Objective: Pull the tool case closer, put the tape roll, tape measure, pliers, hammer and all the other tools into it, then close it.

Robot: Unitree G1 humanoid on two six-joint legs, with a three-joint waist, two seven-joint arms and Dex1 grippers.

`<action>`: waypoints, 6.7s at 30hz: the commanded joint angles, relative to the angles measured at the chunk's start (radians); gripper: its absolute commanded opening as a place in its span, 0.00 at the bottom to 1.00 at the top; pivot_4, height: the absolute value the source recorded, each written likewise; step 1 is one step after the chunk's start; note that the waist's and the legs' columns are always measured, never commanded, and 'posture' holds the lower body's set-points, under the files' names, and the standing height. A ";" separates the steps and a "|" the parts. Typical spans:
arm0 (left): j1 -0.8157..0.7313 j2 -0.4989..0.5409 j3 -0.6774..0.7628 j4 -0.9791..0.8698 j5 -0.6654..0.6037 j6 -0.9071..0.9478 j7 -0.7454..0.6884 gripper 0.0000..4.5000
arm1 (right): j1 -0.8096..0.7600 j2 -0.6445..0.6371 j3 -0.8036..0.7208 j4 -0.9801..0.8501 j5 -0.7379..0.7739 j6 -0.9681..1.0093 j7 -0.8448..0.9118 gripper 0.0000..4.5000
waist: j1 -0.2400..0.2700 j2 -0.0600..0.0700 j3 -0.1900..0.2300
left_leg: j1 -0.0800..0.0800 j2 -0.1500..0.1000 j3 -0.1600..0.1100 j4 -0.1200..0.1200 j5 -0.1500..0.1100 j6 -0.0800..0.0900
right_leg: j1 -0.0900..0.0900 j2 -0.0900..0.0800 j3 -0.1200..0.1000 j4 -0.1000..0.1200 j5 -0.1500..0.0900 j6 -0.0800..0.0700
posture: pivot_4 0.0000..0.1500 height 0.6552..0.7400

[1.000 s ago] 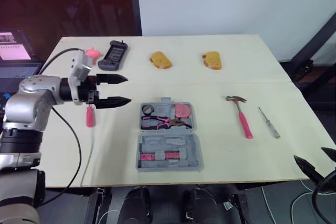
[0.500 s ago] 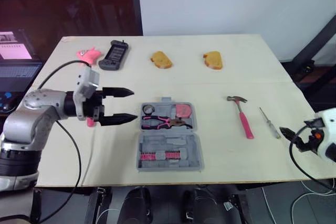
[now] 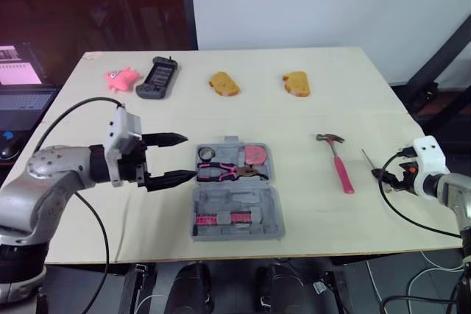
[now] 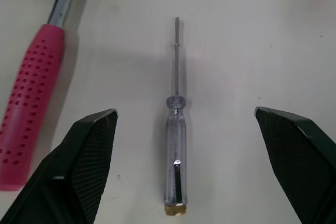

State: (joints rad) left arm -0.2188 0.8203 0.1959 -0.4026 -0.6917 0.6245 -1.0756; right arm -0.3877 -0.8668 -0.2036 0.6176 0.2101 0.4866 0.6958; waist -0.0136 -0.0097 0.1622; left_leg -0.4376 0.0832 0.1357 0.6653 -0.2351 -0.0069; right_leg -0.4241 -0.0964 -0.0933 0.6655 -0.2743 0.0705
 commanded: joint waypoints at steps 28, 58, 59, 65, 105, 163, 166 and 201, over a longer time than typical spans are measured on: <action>0.036 0.089 0.157 -0.084 -0.143 0.055 0.077 0.99 | 0.067 0.042 -0.113 -0.272 0.049 0.046 -0.057 0.98 | 0.004 0.001 0.000 | 0.000 0.000 -0.001 0.000 0.001 -0.001 | 0.000 0.000 0.000 0.000 0.000 0.000 | 1.00 0.75; 0.061 0.152 0.190 -0.051 -0.122 0.042 0.051 1.00 | -0.264 0.098 0.046 0.497 -0.118 -0.335 0.053 0.93 | -0.006 0.001 0.000 | 0.000 0.000 0.000 -0.001 0.005 -0.008 | 0.000 0.000 0.000 0.000 0.000 0.000 | 1.00 0.75; 0.068 0.157 0.193 -0.053 -0.119 0.040 0.047 1.00 | -0.267 0.100 0.049 0.502 -0.120 -0.328 0.057 0.86 | -0.006 0.001 0.000 | 0.000 0.000 0.000 -0.001 0.005 -0.008 | 0.000 0.000 0.000 0.000 0.000 0.000 | 1.00 0.75; 0.112 0.178 0.209 -0.068 -0.113 0.038 0.023 1.00 | -0.248 0.096 0.064 0.515 -0.130 -0.282 0.084 0.22 | -0.004 0.001 0.000 | 0.000 0.000 0.000 -0.001 0.005 -0.008 | 0.000 0.000 0.000 0.000 0.000 0.000 | 1.00 0.75; 0.060 0.138 0.092 -0.020 -0.037 -0.022 -0.021 1.00 | -0.193 0.034 0.098 0.338 -0.156 -0.171 0.172 0.59 | -0.004 0.000 0.000 | 0.001 0.000 0.000 0.000 0.005 -0.008 | 0.001 0.000 -0.001 0.000 0.000 0.000 | 1.00 0.75; 0.226 0.092 0.147 -0.110 -0.054 -0.037 0.016 1.00 | 0.053 0.393 0.211 -0.889 0.035 0.866 -0.244 0.01 | 0.001 0.001 0.000 | -0.003 0.000 -0.002 0.000 0.000 -0.001 | -0.003 0.000 -0.001 0.000 0.000 -0.001 | 1.00 0.75; 0.232 0.097 0.155 -0.117 -0.059 -0.031 0.021 1.00 | 0.054 0.411 0.230 -0.860 0.017 0.824 -0.282 0.01 | 0.000 0.001 -0.001 | -0.003 0.000 -0.002 0.000 0.000 -0.001 | -0.003 0.000 -0.001 0.000 0.000 -0.001 | 1.00 0.75; 0.432 0.050 0.263 -0.183 -0.035 -0.101 0.043 1.00 | -0.347 -0.175 0.791 -0.671 -0.328 -0.561 0.635 0.98 | -0.006 0.001 0.001 | -0.004 0.001 -0.002 -0.001 0.000 -0.001 | -0.006 0.000 -0.001 -0.001 0.000 -0.001 | 1.00 0.75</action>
State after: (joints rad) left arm 0.2002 0.8764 0.4175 -0.5469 -0.7219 0.5392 -1.0418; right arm -0.6935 -1.0548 0.5537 -0.1083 -0.0390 0.1089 1.2617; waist -0.0200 -0.0086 0.1631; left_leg -0.4412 0.0844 0.1341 0.6644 -0.2349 -0.0080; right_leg -0.4296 -0.0967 -0.0941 0.6647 -0.2741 0.0700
